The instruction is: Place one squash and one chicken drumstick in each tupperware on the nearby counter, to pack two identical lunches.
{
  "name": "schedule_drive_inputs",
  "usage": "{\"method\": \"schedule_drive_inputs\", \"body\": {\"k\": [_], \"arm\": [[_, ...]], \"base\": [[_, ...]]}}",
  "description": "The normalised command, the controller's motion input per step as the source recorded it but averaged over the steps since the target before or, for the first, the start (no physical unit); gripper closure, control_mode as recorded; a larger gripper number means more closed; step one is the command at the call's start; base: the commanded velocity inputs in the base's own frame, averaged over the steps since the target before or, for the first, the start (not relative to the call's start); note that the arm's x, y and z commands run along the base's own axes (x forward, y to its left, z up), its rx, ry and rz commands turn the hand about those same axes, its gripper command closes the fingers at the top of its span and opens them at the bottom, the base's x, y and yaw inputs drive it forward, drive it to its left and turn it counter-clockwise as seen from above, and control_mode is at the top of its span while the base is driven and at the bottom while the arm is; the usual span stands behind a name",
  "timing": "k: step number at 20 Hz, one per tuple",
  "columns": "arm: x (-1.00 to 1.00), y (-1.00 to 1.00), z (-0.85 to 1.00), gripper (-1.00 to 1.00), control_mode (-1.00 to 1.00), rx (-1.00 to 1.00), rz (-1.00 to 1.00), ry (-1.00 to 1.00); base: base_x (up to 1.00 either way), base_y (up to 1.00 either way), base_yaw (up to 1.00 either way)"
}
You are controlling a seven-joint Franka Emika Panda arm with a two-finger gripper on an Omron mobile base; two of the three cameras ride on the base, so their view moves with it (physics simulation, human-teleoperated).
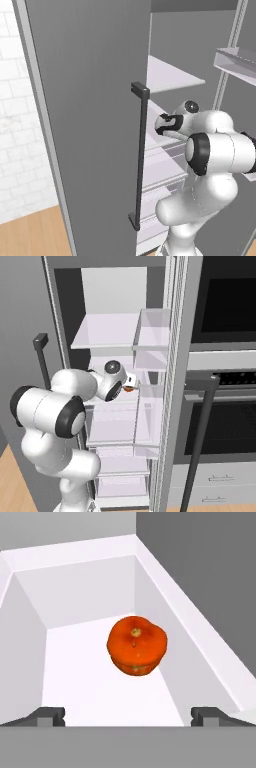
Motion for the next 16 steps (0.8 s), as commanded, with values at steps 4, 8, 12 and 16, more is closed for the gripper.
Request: {"method": "schedule_drive_inputs", "body": {"k": [4,8,12,16], "arm": [[0.4,-0.15,-0.25,-1.0,-1.0,0.0,0.0,0.01],[0.49,-0.08,-0.28,-1.0,-1.0,0.0,0.0,0.04],[0.53,-0.03,-0.33,-1.0,-1.0,0.0,0.0,0.04],[0.51,-0.04,-0.37,-1.0,-1.0,0.0,0.0,0.04]], "base": [[0.0,0.0,0.0],[0.0,0.0,0.0],[0.0,0.0,0.0],[0.0,0.0,0.0]]}}
